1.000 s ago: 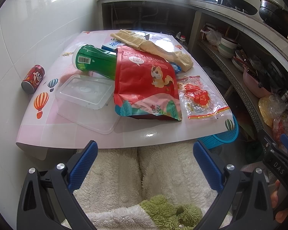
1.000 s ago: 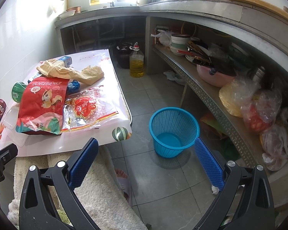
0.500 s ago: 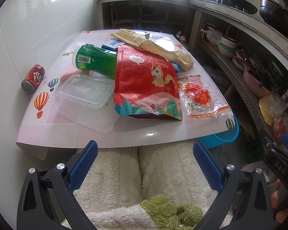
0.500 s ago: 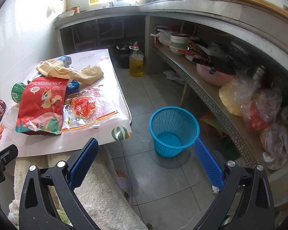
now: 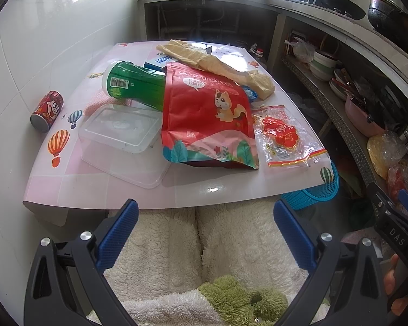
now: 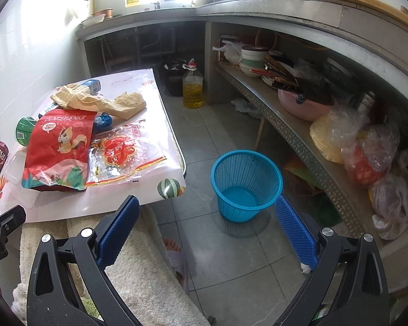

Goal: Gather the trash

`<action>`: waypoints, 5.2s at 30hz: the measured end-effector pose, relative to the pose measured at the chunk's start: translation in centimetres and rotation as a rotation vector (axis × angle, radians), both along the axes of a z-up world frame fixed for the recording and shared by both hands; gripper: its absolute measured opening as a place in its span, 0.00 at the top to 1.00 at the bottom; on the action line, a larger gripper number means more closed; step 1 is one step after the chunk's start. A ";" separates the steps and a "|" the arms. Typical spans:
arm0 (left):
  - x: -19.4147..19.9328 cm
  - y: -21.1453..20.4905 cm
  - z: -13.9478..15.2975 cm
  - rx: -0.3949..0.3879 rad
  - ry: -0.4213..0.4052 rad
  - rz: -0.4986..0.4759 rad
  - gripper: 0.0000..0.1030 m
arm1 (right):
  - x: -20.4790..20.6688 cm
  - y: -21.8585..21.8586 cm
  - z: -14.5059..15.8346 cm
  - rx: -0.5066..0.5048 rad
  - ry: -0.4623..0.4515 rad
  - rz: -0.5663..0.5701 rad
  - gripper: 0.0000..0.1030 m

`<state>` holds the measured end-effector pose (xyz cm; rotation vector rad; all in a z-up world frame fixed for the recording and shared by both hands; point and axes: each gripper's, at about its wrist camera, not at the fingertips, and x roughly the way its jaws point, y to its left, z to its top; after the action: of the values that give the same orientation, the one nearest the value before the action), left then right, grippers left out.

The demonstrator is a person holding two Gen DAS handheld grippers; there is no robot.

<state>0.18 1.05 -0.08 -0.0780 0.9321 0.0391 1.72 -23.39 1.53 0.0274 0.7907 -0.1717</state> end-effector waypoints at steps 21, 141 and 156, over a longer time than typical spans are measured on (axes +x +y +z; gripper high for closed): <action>0.2 3.5 0.0 -0.039 -0.018 0.077 0.05 | 1.8 1.1 1.6 0.129 -0.016 0.095 0.07; 16.6 9.8 6.6 -0.414 -0.009 -0.223 0.37 | 34.0 12.3 -6.7 0.355 0.544 0.554 0.07; 12.5 12.5 3.5 -0.408 -0.030 -0.165 0.37 | 32.9 11.7 -6.5 0.250 0.519 0.479 0.49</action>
<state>12.69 13.51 3.41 -0.3784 0.9030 -0.3054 34.59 -11.68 -4.97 0.0286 1.3081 0.3917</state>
